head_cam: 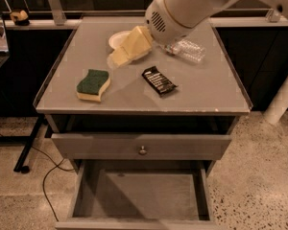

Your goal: Place sponge into middle drawer

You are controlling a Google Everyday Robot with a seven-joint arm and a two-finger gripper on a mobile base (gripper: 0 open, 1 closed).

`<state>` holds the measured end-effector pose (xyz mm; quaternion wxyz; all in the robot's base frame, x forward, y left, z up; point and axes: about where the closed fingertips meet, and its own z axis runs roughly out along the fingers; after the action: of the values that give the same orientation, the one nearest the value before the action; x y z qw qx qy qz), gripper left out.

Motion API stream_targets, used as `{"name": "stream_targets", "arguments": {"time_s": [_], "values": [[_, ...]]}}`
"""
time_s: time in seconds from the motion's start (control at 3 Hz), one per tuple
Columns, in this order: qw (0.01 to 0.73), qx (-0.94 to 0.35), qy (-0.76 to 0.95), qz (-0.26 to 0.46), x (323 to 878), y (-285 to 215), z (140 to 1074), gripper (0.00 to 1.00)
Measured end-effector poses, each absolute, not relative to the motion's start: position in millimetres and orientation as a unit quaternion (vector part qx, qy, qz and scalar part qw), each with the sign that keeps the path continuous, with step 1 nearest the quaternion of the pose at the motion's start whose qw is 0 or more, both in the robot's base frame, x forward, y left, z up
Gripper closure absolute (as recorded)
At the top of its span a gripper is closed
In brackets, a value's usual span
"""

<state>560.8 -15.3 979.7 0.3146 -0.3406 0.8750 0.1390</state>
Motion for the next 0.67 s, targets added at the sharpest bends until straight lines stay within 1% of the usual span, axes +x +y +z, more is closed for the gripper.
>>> {"name": "stream_targets", "arguments": {"time_s": [0.33, 0.67], "values": [[0.299, -0.373, 0.853, 0.209, 558, 13, 977, 0.0], [0.286, -0.39, 0.837, 0.257, 552, 37, 978, 0.0]]}}
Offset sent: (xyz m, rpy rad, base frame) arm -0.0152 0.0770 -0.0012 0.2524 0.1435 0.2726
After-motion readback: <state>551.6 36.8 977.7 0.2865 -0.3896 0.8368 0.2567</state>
